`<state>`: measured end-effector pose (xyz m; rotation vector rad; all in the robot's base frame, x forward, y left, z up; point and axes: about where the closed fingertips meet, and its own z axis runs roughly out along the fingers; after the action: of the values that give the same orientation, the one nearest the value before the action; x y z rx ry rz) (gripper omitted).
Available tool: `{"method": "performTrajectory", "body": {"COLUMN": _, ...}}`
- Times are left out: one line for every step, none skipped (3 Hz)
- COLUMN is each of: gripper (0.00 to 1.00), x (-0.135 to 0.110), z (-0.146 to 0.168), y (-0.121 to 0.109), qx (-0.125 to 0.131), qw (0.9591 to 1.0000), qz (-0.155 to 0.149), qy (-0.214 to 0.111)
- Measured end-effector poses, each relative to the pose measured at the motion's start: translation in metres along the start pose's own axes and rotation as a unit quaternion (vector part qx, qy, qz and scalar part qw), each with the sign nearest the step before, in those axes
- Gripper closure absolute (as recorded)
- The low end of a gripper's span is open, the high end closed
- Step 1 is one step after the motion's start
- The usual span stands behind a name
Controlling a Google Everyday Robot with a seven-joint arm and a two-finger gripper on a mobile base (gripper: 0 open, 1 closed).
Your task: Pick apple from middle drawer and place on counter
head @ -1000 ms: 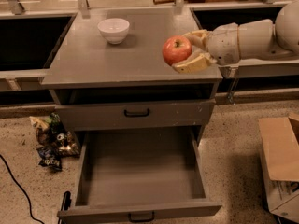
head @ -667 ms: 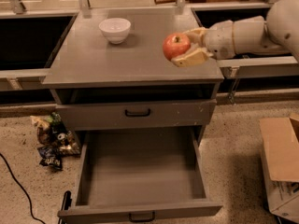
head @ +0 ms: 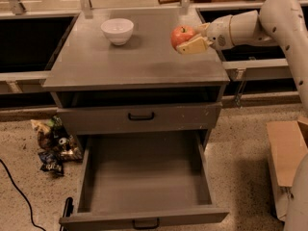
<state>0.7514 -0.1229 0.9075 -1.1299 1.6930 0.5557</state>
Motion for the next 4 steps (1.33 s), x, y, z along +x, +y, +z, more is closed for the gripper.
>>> {"method": "performTrajectory", "body": {"gripper": 1.00, "x": 0.000, "z": 0.000, "y": 0.000, "qx": 0.000, "qw": 1.0000, "qz": 0.000, "qy": 0.000}}
{"method": "performTrajectory", "body": {"gripper": 1.00, "x": 0.004, "z": 0.019, "y": -0.009, "qx": 0.022, "qw": 0.9992, "qz": 0.031, "qy": 0.016}}
{"method": "performTrajectory", "body": {"gripper": 1.00, "x": 0.021, "z": 0.052, "y": -0.019, "qx": 0.034, "qw": 0.9953, "qz": 0.069, "qy": 0.060}}
{"method": "performTrajectory", "body": {"gripper": 1.00, "x": 0.031, "z": 0.076, "y": -0.034, "qx": 0.057, "qw": 0.9920, "qz": 0.065, "qy": 0.092}}
